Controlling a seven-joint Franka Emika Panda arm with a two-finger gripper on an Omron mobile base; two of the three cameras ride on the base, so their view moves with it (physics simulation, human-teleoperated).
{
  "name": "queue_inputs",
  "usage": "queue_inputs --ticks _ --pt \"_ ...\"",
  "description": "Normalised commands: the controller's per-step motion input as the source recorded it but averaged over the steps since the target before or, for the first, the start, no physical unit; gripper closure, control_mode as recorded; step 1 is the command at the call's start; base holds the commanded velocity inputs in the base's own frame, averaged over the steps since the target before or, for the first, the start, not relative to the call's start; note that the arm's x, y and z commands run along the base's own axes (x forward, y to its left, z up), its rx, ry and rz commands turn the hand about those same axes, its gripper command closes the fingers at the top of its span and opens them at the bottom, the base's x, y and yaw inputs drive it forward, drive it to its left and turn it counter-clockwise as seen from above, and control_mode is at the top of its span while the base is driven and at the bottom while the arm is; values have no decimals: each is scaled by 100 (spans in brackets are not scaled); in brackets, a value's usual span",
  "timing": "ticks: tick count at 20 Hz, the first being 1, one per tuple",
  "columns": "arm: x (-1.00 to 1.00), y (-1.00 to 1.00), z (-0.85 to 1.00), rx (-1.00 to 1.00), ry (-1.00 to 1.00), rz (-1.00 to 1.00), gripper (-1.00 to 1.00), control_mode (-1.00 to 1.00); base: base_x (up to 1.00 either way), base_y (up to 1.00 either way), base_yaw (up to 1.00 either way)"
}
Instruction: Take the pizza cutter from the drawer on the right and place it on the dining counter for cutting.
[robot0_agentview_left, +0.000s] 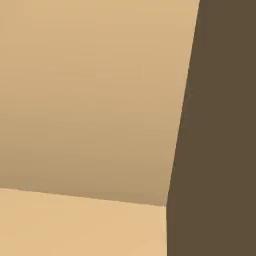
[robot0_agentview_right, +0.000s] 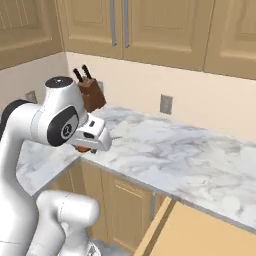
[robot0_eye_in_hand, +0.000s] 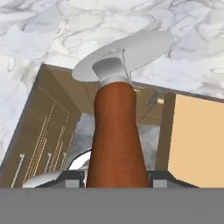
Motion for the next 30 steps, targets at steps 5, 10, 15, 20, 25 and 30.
queue_inputs --ticks 5,10,15,20,25,30 --pt "0 0 0 0 0 0 100 100 -43 11 -93" --pt "0 0 0 0 0 0 100 100 -25 -31 -54" --pt "0 0 0 0 0 0 100 100 -79 -67 -19" --pt "0 0 0 0 0 0 100 100 10 -97 -61" --pt "0 0 0 0 0 0 100 100 1 -23 -88" --pt "0 0 0 0 0 0 100 100 0 0 -97"
